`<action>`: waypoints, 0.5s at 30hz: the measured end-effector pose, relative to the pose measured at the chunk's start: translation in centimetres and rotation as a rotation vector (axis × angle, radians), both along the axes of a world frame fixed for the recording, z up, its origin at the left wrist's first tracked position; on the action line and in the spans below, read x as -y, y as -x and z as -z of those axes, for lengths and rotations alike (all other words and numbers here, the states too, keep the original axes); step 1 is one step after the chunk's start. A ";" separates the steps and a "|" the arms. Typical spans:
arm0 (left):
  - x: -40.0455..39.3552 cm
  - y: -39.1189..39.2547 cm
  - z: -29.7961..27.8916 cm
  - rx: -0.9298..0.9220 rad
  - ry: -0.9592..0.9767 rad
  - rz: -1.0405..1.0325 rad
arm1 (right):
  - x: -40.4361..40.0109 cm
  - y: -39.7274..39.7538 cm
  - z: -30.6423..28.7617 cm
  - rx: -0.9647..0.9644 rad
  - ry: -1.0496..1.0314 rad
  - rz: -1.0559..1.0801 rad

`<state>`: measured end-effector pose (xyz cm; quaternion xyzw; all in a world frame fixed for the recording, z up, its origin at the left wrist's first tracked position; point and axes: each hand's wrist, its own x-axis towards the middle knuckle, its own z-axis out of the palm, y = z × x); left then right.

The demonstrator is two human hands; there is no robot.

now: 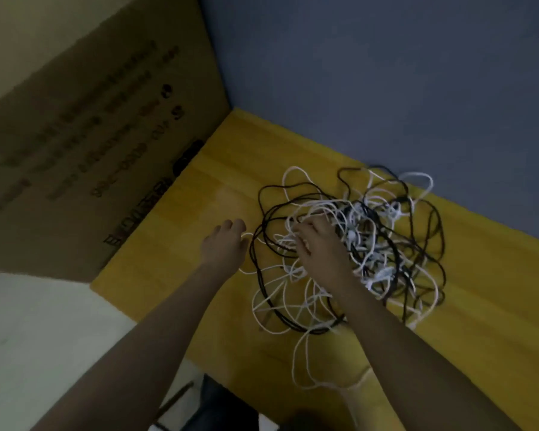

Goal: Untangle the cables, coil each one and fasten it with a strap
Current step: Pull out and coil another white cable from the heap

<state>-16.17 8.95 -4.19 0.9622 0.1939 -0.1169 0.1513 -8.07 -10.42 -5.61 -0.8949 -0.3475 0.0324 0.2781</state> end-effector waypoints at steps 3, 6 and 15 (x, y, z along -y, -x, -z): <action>1.1 0.4 0.4 0.027 0.017 0.231 | 2.9 3.7 0.5 0.029 -0.004 0.205; 2.8 0.7 -0.3 0.091 0.023 0.450 | 6.8 8.7 1.0 0.045 0.063 0.433; 11.7 3.5 -0.9 0.194 0.042 0.933 | 18.0 23.4 3.5 -0.324 0.290 0.993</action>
